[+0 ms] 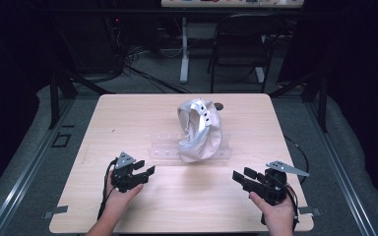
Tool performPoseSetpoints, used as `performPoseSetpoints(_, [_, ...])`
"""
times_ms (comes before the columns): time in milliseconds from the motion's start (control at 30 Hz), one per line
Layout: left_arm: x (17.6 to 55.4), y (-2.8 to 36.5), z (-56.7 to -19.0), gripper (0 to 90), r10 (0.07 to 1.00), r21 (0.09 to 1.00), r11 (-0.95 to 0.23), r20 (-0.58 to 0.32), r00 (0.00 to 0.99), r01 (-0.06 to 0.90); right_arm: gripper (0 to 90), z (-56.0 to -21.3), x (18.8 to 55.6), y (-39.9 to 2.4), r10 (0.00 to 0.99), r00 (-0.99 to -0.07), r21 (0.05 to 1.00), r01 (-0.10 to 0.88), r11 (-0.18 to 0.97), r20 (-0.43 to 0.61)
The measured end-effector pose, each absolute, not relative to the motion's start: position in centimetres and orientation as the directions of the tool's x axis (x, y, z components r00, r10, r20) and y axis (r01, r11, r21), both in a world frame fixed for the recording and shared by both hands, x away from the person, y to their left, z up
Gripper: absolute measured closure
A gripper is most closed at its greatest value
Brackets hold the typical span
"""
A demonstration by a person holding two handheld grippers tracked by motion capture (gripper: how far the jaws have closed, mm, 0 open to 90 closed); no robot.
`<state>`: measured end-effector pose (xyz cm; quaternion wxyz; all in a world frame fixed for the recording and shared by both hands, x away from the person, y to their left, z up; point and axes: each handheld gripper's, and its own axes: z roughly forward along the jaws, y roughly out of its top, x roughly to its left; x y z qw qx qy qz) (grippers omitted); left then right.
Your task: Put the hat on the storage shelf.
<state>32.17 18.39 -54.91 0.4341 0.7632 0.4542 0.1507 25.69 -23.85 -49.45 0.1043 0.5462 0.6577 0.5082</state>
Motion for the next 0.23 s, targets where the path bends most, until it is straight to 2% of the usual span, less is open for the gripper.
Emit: performPoseSetpoints(233, [32.1, 18.0, -55.0, 49.4, 0.809, 0.802, -0.224, -0.164, 0.565, 0.554, 41.7, -51.1, 25.5, -24.3, 0.842, -0.362, 0.775, 0.624, -0.098, 0.399])
